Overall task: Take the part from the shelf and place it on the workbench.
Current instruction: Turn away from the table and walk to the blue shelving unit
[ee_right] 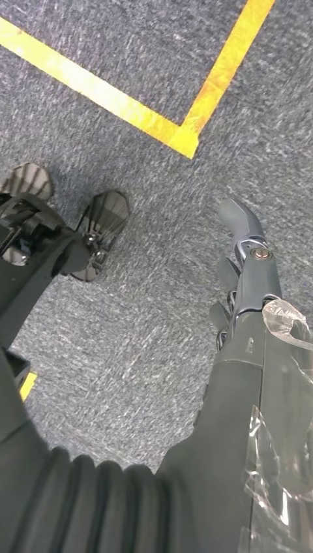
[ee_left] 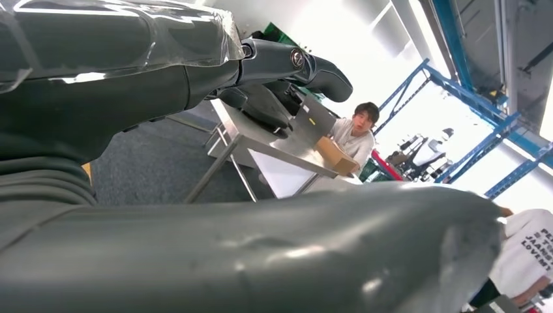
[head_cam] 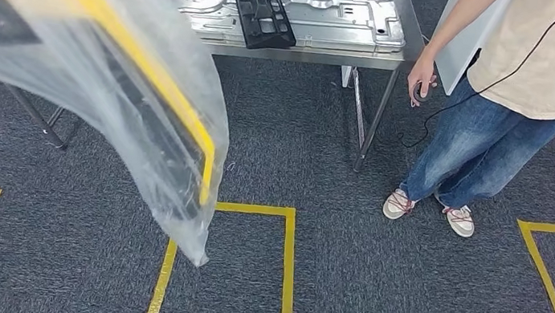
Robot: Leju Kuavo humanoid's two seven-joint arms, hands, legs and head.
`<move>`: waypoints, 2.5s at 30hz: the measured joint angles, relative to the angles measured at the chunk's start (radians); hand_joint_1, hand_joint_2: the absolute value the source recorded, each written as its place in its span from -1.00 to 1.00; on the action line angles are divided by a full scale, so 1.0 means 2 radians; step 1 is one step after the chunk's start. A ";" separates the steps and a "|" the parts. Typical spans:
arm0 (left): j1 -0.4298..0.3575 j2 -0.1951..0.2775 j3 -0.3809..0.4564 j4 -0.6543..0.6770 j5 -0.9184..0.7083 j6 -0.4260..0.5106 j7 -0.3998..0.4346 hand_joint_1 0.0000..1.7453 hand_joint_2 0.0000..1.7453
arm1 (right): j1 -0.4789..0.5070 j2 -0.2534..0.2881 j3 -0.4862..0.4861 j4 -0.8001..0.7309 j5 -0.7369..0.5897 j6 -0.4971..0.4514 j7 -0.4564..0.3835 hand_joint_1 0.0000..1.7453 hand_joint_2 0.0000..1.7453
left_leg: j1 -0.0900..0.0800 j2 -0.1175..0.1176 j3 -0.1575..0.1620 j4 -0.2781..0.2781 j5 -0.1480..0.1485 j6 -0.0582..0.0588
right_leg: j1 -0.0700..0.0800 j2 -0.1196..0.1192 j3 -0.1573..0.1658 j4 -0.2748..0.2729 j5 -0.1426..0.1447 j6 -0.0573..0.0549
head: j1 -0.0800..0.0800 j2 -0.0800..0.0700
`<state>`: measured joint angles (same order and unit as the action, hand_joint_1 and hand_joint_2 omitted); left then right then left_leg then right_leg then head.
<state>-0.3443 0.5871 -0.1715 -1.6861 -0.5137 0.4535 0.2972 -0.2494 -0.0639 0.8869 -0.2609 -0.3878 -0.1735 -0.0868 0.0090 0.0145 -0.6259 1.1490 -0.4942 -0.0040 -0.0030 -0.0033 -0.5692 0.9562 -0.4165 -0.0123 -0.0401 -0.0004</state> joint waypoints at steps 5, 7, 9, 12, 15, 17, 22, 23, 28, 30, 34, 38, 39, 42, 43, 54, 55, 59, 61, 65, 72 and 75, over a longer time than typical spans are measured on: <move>-0.005 0.000 0.000 -0.001 -0.001 -0.001 -0.001 -1.00 -1.00 | 0.001 0.000 0.000 0.000 -0.003 0.000 0.000 -1.00 -1.00 | -0.010 0.016 0.046 -0.107 0.037 0.014 | 0.004 -0.015 -0.002 0.001 0.002 0.007 | 0.000 0.000; -0.005 0.000 0.000 -0.002 -0.003 -0.002 -0.002 -1.00 -1.00 | 0.001 -0.001 0.000 0.000 -0.004 0.000 0.000 -1.00 -1.00 | -0.007 0.007 0.045 -0.109 0.042 0.019 | 0.004 -0.017 -0.004 0.004 -0.002 0.013 | 0.000 0.000; -0.005 0.000 -0.001 -0.002 -0.003 -0.002 -0.002 -1.00 -1.00 | 0.002 -0.001 -0.001 0.000 -0.004 0.000 0.000 -1.00 -1.00 | -0.004 0.000 0.045 -0.112 0.048 0.024 | 0.003 -0.008 -0.019 0.040 -0.027 0.018 | 0.001 0.000; -0.002 0.000 -0.003 -0.002 -0.003 -0.002 -0.002 -1.00 -1.00 | 0.004 -0.001 -0.001 0.000 -0.005 0.000 0.000 -1.00 -1.00 | -0.003 -0.013 0.041 -0.112 0.050 0.026 | 0.000 -0.001 -0.062 0.139 -0.073 0.022 | 0.001 0.000; 0.001 -0.001 -0.004 -0.002 -0.003 -0.003 -0.002 -1.00 -1.00 | 0.005 -0.001 -0.003 0.000 -0.005 0.000 0.000 -1.00 -1.00 | -0.002 -0.029 0.040 -0.110 0.052 0.025 | -0.003 0.003 -0.047 0.116 -0.049 0.024 | 0.001 0.000; 0.000 0.000 -0.004 -0.003 -0.004 -0.003 -0.002 -1.00 -1.00 | 0.005 -0.001 -0.003 0.000 -0.005 0.000 0.000 -1.00 -1.00 | -0.002 -0.039 0.037 -0.107 0.051 0.022 | -0.006 0.022 -0.010 0.043 -0.020 0.023 | 0.001 0.000; 0.002 0.000 -0.004 -0.003 -0.011 -0.003 0.000 -1.00 -1.00 | 0.005 -0.001 -0.004 0.000 -0.005 0.001 0.000 -1.00 -1.00 | 0.001 -0.056 0.026 -0.102 0.053 0.008 | -0.006 0.020 0.006 0.004 -0.008 0.014 | 0.001 0.000; 0.002 0.000 -0.004 -0.004 -0.011 -0.003 0.000 -1.00 -1.00 | 0.005 -0.001 -0.004 0.000 -0.005 0.001 0.000 -1.00 -1.00 | 0.001 -0.048 0.020 -0.091 0.046 0.005 | -0.006 0.015 0.005 0.003 -0.007 0.011 | 0.000 0.000; 0.005 0.000 -0.004 -0.004 -0.011 -0.004 0.002 -1.00 -1.00 | 0.007 -0.001 -0.004 0.000 -0.005 0.002 0.001 -1.00 -1.00 | 0.004 -0.013 -0.044 0.050 -0.016 -0.006 | -0.007 -0.013 0.003 0.002 -0.006 0.006 | -0.001 0.000; 0.006 0.000 -0.004 -0.005 -0.011 -0.003 0.002 -1.00 -1.00 | 0.008 -0.001 -0.004 0.000 -0.006 0.003 0.001 -1.00 -1.00 | 0.004 -0.007 -0.028 0.023 0.003 -0.006 | -0.007 -0.024 0.003 0.002 -0.006 0.006 | -0.001 0.000; 0.004 0.000 -0.003 -0.009 -0.005 -0.003 0.004 -1.00 -1.00 | 0.007 -0.001 -0.005 0.000 -0.006 0.003 0.000 -1.00 -1.00 | -0.003 0.029 0.032 -0.100 0.045 0.001 | -0.003 -0.044 0.005 0.002 -0.009 0.012 | -0.001 0.000; 0.009 0.000 -0.001 -0.013 0.007 -0.003 0.005 -1.00 -1.00 | 0.007 -0.001 -0.005 0.000 -0.005 0.003 0.000 -1.00 -1.00 | -0.004 0.009 0.033 -0.106 0.049 0.013 | -0.003 -0.045 0.007 0.007 -0.017 0.023 | 0.000 0.000; 0.009 0.000 -0.001 -0.014 0.012 -0.003 0.006 -1.00 -1.00 | 0.007 -0.001 -0.006 0.000 -0.005 0.003 0.000 -1.00 -1.00 | -0.002 0.004 0.034 -0.107 0.051 0.017 | -0.004 -0.032 0.001 0.024 -0.028 0.025 | 0.000 0.000; 0.014 0.000 0.000 -0.017 0.032 -0.003 0.006 -1.00 -1.00 | 0.010 -0.001 -0.007 0.000 -0.006 0.001 0.000 -1.00 -1.00 | -0.002 -0.014 0.034 -0.108 0.053 0.022 | -0.004 -0.002 -0.045 0.124 -0.076 0.026 | 0.001 0.000; 0.017 0.000 0.001 -0.018 0.037 -0.004 0.006 -1.00 -1.00 | 0.012 -0.002 -0.008 0.000 -0.006 0.001 0.000 -1.00 -1.00 | -0.002 -0.021 0.034 -0.108 0.053 0.022 | -0.004 0.000 -0.057 0.149 -0.083 0.025 | 0.001 0.000; 0.044 0.022 0.025 -0.047 0.050 -0.027 0.028 -1.00 -1.00 | 0.016 -0.013 -0.015 0.000 -0.015 -0.008 -0.006 -1.00 -1.00 | 0.000 -0.063 0.016 -0.087 0.045 0.002 | -0.008 0.020 0.003 0.003 -0.006 0.009 | 0.000 0.000; 0.046 0.025 0.028 -0.050 0.050 -0.027 0.029 -1.00 -1.00 | 0.017 -0.014 -0.016 0.000 -0.015 -0.008 -0.006 -1.00 -1.00 | 0.000 -0.046 0.005 -0.064 0.033 -0.001 | -0.009 0.013 0.004 0.002 -0.006 0.007 | 0.000 0.000; 0.062 0.030 0.042 -0.058 0.059 -0.027 0.042 -1.00 -1.00 | 0.021 -0.018 -0.018 0.000 -0.021 -0.009 -0.011 -1.00 -1.00 | 0.004 -0.012 -0.050 0.049 -0.012 -0.011 | -0.007 -0.016 0.004 0.002 -0.009 0.004 | -0.002 0.000; 0.074 0.033 0.052 -0.061 0.069 -0.025 0.045 -1.00 -1.00 | 0.022 -0.018 -0.021 0.000 -0.024 -0.009 -0.018 -1.00 -1.00 | 0.005 -0.005 -0.032 0.013 0.010 -0.011 | -0.006 -0.028 0.005 0.002 -0.010 0.005 | -0.002 0.000; 0.089 0.037 0.074 -0.065 0.082 -0.024 0.036 -1.00 -1.00 | 0.022 -0.018 -0.026 0.000 -0.026 -0.010 -0.022 -1.00 -1.00 | -0.004 0.030 0.028 -0.101 0.049 0.002 | -0.002 -0.051 0.011 0.002 -0.016 0.014 | -0.002 0.000; 0.108 0.037 0.092 -0.066 0.088 -0.024 0.027 -1.00 -1.00 | 0.020 -0.022 -0.030 0.000 -0.023 -0.023 -0.021 -1.00 -1.00 | 0.000 -0.012 0.033 -0.108 0.055 0.021 | -0.004 -0.008 -0.023 0.096 -0.075 0.026 | 0.000 0.000; 0.115 0.035 0.092 -0.066 0.089 -0.024 0.025 -1.00 -1.00 | 0.021 -0.027 -0.030 0.000 -0.021 -0.037 -0.019 -1.00 -1.00 | -0.001 -0.034 0.034 -0.108 0.054 0.023 | -0.004 0.000 -0.056 0.151 -0.082 0.026 | 0.000 0.000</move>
<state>-0.1134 0.6563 0.0120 -1.8181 -0.3348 0.4064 0.3470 -0.2068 -0.1181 0.8260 -0.2605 -0.4303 -0.2478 -0.1239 0.0068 -0.0538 -0.5583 0.9333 -0.3854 0.0412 -0.0108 -0.0035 -0.6811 1.2584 -0.5802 0.0396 -0.0408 -0.0004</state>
